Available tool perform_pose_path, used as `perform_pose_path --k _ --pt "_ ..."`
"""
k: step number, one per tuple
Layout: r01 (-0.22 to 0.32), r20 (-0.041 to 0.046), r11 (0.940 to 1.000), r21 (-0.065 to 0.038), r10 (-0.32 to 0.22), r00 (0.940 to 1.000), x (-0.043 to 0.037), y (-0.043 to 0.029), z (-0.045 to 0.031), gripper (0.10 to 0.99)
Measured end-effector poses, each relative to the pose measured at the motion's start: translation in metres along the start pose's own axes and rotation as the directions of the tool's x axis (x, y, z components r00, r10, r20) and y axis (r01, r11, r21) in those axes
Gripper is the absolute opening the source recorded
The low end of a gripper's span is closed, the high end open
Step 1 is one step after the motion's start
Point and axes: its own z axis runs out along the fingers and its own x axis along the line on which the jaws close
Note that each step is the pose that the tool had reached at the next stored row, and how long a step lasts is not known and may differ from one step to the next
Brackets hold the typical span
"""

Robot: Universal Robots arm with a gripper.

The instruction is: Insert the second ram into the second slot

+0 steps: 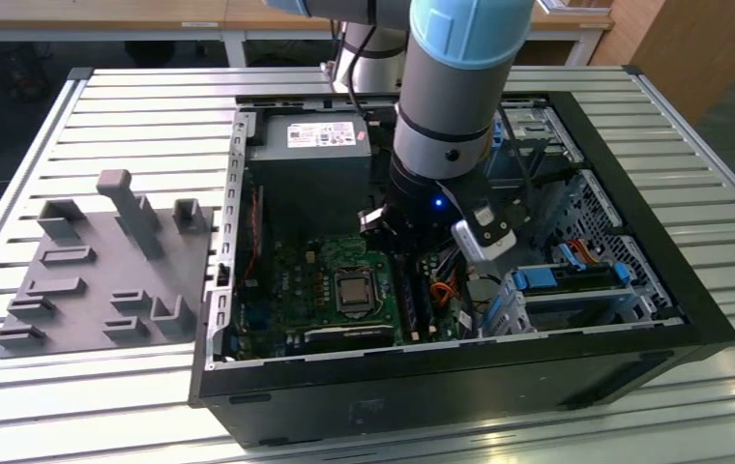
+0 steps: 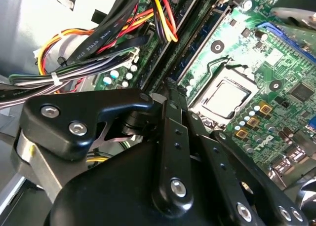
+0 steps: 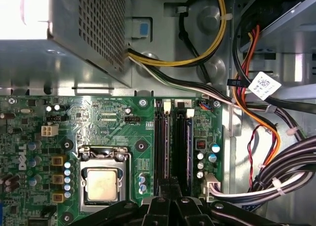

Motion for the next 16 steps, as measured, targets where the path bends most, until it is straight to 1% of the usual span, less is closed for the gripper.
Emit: perform_pose_path --k 10,16 --pt "0.0 -0.0002 1.0 0.002 0.0 1.0 0.0 0.0 0.0081 0.106" --pt "0.0 0.0002 1.0 0.002 0.0 1.0 -0.0001 0.0 0.0075 0.106"
